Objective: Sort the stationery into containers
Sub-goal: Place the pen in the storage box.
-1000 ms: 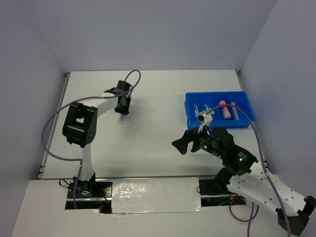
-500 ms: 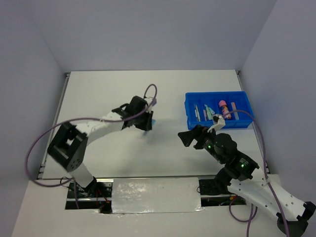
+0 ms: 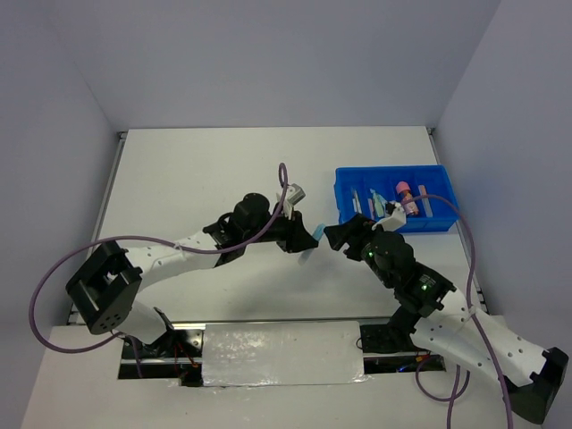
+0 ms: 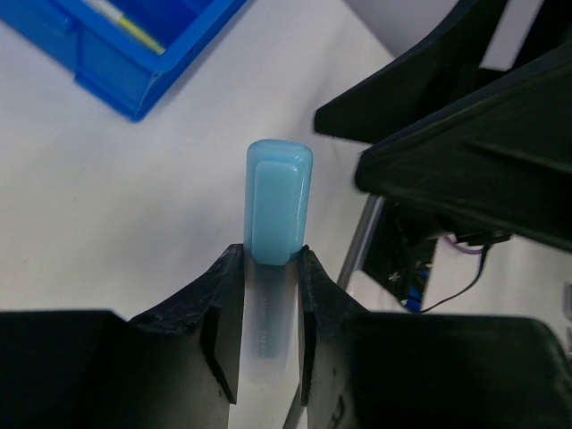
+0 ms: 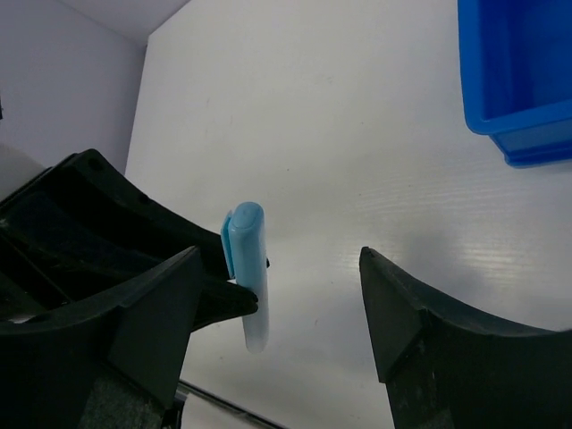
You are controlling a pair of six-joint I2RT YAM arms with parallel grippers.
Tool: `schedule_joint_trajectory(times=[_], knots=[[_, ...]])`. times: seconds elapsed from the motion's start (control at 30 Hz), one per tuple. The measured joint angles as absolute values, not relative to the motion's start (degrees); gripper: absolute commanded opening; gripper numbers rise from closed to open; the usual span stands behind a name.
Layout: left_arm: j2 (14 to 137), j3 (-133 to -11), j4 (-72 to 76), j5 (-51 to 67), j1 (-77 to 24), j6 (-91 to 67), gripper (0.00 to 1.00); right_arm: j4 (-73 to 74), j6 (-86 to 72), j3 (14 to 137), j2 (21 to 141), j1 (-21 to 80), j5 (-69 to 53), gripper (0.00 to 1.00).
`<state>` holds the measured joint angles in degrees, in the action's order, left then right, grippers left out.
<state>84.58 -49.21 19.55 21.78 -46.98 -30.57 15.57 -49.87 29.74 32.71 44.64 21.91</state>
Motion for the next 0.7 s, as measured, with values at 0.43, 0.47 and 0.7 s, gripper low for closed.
schedule_joint_trajectory(times=[0.43,0.47,0.7], knots=[[85.36,-50.28,25.41,25.28,-48.86,-33.43,0.0,7.07,-48.77,29.56,40.99,44.66,16.91,0.28],[85.38,-50.28,24.93,25.08,-48.88,-33.43,0.03,5.93,-48.77,29.56,41.89,44.64,16.1,0.0],[85.89,-54.72,14.41,18.31,-48.88,-33.1,0.99,5.63,-43.07,31.35,45.1,41.87,15.97,0.0]])
